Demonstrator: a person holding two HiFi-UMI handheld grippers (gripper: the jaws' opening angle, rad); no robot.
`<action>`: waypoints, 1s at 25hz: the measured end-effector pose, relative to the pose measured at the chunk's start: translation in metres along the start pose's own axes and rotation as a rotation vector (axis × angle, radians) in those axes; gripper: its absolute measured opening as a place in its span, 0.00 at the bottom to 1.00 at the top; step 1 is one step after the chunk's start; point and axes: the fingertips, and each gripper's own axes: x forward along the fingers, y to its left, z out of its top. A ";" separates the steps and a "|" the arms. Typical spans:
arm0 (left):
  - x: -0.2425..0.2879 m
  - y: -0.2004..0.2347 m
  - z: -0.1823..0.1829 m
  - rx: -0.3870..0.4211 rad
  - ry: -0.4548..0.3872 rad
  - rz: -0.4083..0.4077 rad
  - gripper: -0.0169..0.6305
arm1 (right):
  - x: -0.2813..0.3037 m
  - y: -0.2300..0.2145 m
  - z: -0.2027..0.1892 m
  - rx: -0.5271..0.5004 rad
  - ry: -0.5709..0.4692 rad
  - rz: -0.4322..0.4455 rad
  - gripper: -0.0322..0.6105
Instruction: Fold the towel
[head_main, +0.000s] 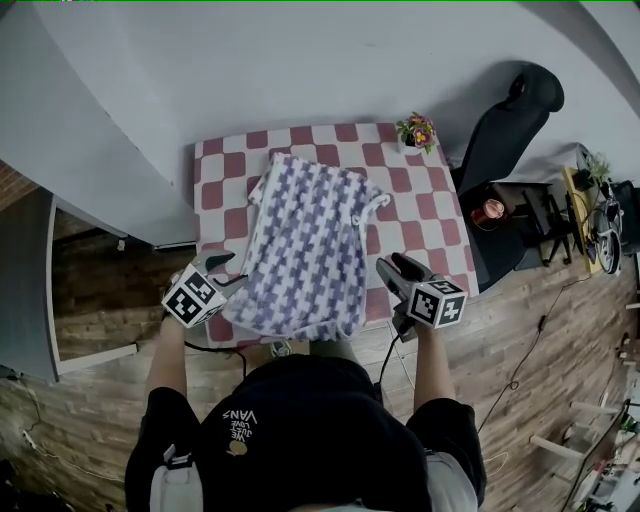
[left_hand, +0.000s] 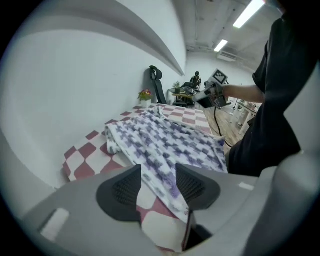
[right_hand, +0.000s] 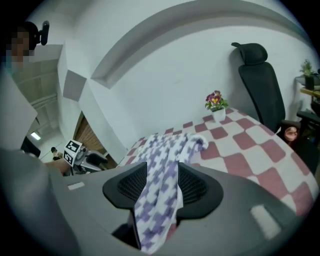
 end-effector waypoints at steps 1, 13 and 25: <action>0.001 0.007 0.009 0.016 0.008 0.005 0.32 | 0.004 -0.008 0.015 0.010 -0.025 -0.012 0.34; 0.061 0.145 0.107 -0.215 -0.172 0.310 0.32 | 0.092 -0.106 0.078 0.464 -0.124 -0.053 0.34; 0.159 0.218 0.107 -0.575 -0.126 0.292 0.33 | 0.143 -0.129 0.048 0.705 -0.009 -0.035 0.39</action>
